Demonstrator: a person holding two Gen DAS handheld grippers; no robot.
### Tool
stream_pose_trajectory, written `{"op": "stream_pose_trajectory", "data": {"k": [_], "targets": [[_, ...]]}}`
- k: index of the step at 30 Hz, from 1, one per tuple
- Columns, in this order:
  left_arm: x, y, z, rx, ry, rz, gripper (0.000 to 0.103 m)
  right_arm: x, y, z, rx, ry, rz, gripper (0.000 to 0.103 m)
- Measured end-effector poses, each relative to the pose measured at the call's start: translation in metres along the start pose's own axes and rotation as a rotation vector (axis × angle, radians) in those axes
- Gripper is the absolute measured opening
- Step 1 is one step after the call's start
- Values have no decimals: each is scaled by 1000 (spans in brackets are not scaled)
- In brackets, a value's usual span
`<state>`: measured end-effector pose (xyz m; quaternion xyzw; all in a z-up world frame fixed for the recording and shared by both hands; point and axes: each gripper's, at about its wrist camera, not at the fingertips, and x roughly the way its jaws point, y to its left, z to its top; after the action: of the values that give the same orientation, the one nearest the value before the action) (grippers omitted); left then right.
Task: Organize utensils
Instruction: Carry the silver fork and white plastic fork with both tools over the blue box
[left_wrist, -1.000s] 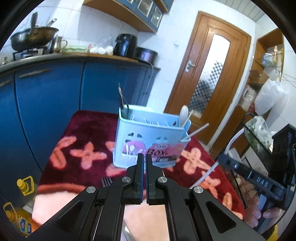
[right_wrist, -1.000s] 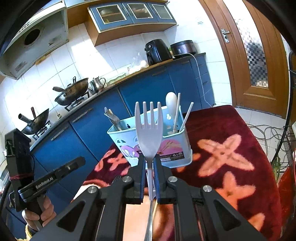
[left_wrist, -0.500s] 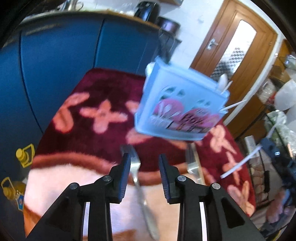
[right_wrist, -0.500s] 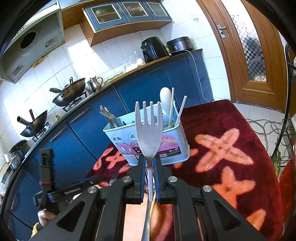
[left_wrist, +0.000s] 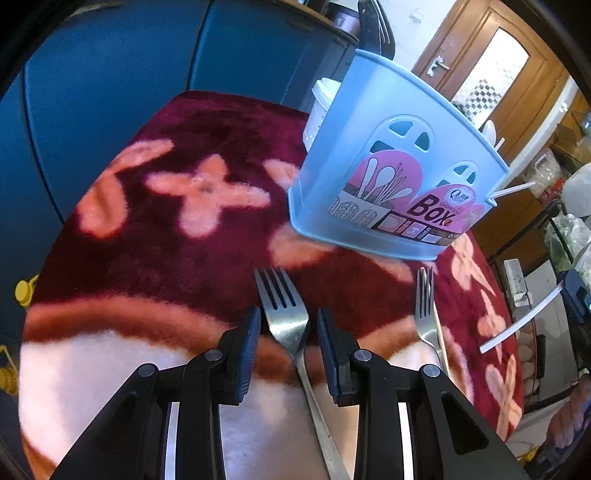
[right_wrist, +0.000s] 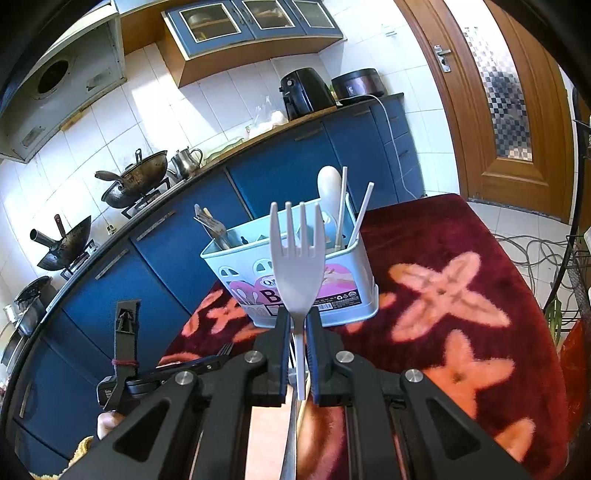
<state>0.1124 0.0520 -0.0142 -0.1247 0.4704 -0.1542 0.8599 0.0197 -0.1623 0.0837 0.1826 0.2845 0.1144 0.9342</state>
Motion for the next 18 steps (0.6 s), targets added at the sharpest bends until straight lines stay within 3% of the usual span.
{"op": "stream_pose_trajectory", "data": {"k": [4, 10, 18], "targets": [[0, -1, 2, -10, -4, -16, 30, 1, 2, -1, -6, 5, 1, 10], [3, -7, -1, -25, 15, -67, 15, 2, 2, -1, -8, 7, -1, 10], [8, -17, -1, -17, 11, -48, 2, 2, 2, -1, -17, 8, -4, 10]]}}
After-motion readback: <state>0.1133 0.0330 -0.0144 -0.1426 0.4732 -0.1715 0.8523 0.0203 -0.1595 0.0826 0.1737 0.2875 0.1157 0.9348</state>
